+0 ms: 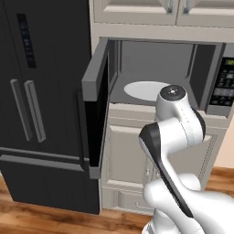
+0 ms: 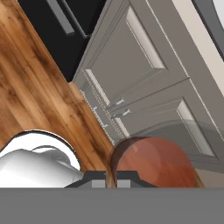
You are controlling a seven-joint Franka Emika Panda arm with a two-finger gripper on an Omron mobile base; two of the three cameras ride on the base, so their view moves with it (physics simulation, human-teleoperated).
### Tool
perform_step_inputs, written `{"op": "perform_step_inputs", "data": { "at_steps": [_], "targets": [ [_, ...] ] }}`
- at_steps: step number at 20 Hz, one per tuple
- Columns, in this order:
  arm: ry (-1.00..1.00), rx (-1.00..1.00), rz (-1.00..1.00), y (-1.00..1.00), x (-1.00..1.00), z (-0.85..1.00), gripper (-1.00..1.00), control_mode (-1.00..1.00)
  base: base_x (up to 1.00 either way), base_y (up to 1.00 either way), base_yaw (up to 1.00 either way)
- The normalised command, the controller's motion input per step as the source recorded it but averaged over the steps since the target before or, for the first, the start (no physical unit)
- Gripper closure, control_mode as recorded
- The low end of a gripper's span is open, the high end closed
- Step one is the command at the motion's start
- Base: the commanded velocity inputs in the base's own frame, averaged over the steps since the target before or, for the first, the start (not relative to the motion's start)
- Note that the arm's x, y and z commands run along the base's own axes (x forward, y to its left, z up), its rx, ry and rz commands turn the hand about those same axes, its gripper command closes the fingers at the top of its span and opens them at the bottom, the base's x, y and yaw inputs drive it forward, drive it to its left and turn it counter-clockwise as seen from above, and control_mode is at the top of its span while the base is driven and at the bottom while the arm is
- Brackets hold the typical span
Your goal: Place the microwavable item in the microwave. Then, close the microwave door and press the start button.
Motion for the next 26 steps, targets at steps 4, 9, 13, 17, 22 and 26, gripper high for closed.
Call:
{"op": "perform_step_inputs", "data": {
  "at_steps": [4,9,13,17,22,26],
  "targets": [
    [0.0,0.0,0.0,0.0,0.0,0.0,1.0,1.0,0.07,-0.29,0.0],
    [0.0,0.03,0.05,-0.28,0.33,0.0,1.0,-1.0,0.04,-0.13,0.0],
    [0.0,0.01,0.21,-0.39,0.98,0.35,1.0,-1.0,0.0,0.0,0.0],
    [-0.02,0.0,0.16,-0.36,0.74,0.26,1.0,-1.0,0.0,0.0,0.0],
    [-0.02,-0.02,0.01,-0.11,0.32,0.2,1.0,-1.0,0.0,0.0,0.0],
    [0.0,-0.01,0.0,-0.13,0.39,0.11,1.0,-1.0,0.0,0.0,0.0]
  ]
}}
